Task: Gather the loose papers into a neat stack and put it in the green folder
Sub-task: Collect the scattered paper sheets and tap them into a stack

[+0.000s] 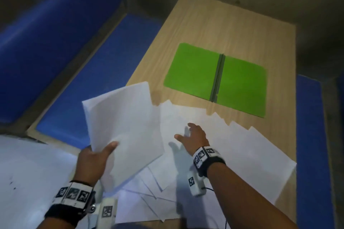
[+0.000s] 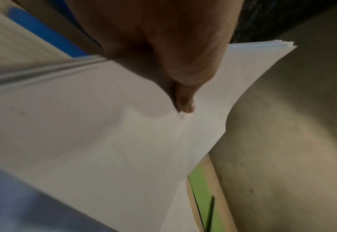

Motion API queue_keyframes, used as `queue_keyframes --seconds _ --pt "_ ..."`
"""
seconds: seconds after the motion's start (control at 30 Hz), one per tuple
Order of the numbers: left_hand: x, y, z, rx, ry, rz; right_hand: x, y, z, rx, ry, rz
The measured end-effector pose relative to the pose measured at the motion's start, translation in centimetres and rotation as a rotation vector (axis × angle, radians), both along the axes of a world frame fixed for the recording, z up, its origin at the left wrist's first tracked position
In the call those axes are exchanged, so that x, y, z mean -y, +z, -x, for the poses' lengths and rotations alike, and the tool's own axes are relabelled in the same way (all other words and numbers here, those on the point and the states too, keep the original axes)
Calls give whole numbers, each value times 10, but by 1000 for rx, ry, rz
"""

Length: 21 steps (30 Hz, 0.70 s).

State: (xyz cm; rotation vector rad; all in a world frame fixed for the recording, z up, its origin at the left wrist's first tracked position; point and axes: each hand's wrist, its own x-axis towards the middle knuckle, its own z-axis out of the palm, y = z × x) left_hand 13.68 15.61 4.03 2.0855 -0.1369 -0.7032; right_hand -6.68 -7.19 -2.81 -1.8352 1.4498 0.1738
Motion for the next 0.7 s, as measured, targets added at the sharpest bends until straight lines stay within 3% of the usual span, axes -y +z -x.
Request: queue_keyframes --seconds 0.1,0.27,0.4,0.6,0.7 --pt "-29 -9 -15 -10 99 -9 -13 -15 -8 -277 235 164" --pt "-46 -12 -15 6 171 5 -13 -15 -23 -304 77 21" --pt "-38 -8 -7 -6 150 20 -12 -9 -26 -427 77 107" --pt "-26 -10 0 -55 129 4 -10 -5 -22 -270 -38 -54" --pt "-26 -7 1 -58 120 -10 -12 -1 -8 -149 -83 -38"
